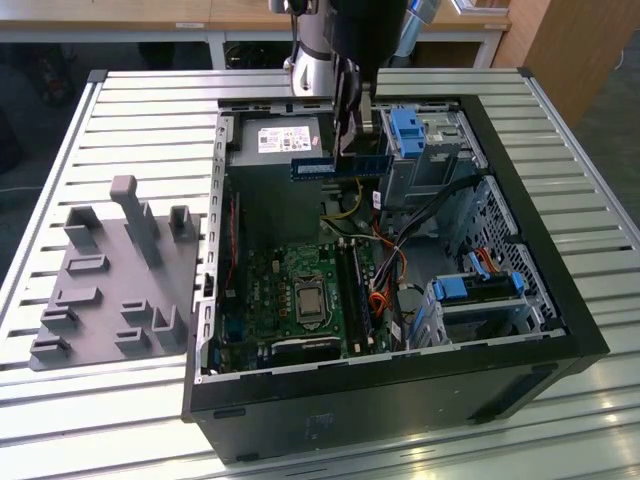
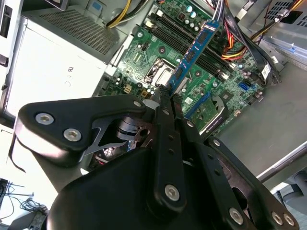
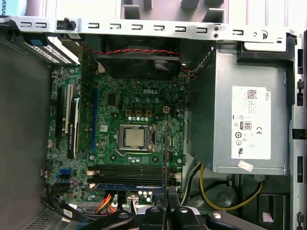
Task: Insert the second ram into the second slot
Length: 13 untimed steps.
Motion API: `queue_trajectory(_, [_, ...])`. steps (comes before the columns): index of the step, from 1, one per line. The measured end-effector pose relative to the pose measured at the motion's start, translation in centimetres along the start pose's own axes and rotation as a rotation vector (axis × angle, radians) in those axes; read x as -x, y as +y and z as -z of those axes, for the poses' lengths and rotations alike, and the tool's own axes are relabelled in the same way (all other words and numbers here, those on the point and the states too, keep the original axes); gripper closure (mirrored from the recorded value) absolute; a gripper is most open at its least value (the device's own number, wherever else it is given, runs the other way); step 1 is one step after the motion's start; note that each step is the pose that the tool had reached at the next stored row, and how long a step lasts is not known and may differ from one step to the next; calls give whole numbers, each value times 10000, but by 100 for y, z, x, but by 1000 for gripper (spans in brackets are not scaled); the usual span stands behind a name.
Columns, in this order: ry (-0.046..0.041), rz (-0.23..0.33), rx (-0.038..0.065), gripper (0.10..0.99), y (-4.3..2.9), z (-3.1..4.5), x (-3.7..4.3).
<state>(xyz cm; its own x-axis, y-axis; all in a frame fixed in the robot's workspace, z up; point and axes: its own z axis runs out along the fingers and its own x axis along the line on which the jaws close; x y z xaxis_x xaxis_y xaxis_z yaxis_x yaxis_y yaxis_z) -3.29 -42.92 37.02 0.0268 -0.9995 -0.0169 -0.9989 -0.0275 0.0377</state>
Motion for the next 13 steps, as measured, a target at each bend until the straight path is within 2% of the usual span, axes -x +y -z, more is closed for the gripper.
queue_trajectory(6, [-3, -110, -1, 949, 0, 0, -13])
queue_trajectory(13, [-36, -1041, -17, 949, 0, -1, -13])
